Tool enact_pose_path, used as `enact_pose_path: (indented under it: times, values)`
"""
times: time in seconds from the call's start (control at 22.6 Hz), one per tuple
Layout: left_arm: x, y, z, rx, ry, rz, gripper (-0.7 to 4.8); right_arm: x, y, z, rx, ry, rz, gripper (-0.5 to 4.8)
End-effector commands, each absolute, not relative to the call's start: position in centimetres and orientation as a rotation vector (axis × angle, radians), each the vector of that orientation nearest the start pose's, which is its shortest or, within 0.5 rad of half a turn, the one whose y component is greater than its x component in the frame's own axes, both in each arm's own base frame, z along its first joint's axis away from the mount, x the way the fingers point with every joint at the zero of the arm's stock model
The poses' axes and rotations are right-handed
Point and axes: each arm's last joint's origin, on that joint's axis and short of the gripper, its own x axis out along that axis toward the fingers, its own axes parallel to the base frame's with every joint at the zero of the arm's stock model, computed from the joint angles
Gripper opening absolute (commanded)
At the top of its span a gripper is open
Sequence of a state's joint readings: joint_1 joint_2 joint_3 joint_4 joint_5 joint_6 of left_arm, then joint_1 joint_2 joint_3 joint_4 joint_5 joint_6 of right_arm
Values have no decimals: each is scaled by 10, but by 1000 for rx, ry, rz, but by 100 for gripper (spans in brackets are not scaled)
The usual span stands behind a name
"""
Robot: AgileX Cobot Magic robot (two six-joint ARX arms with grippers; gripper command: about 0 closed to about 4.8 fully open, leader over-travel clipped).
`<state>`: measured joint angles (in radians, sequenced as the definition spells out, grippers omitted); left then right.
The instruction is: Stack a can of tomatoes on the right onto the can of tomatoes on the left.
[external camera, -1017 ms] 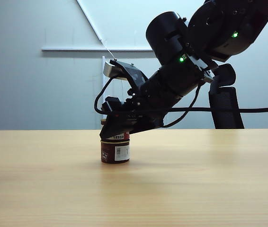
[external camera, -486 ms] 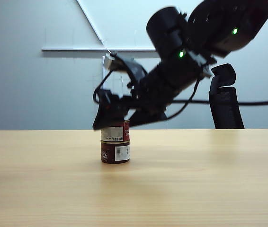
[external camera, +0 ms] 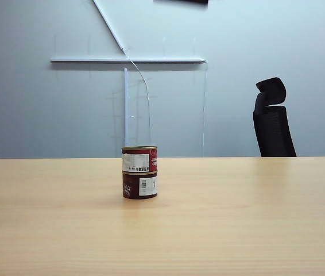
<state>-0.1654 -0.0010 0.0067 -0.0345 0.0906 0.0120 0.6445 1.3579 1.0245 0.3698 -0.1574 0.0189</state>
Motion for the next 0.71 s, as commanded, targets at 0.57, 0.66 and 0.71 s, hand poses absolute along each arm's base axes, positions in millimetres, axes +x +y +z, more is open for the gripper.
enact_pose_path:
  times: [0.57,0.66,0.71]
  values:
    - [97,0,164,17,17,-61,-2,160,88,347,57,-64,335,-8]
    - [97,0,164,17,17,-61,-2,157,85,345,58,-67,300,-8]
    - [97,0,164,17,17,-60,-2,156,84,345,59,-68,291,-8]
